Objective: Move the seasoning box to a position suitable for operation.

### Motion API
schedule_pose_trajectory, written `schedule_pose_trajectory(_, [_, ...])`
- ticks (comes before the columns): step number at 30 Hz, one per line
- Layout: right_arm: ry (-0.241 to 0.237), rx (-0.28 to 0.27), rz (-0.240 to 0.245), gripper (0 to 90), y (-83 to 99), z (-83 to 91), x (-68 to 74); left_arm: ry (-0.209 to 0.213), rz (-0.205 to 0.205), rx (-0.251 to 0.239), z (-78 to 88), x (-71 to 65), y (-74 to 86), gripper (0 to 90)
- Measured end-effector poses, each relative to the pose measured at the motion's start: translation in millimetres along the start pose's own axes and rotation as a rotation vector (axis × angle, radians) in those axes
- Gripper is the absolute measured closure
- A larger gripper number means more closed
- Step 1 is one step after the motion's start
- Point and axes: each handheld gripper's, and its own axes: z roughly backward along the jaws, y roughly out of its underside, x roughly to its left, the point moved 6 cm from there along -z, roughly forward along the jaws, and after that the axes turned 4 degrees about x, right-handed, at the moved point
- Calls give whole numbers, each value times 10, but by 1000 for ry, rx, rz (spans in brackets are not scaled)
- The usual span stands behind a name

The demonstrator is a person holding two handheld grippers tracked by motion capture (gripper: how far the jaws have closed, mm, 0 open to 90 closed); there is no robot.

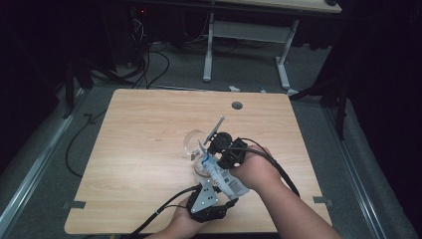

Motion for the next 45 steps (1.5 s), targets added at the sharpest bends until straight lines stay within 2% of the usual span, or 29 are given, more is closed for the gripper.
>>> schedule_pose_trajectory(45, [5, 1, 3, 896, -58, 6, 13, -4, 9, -14, 19, 34, -26, 528])
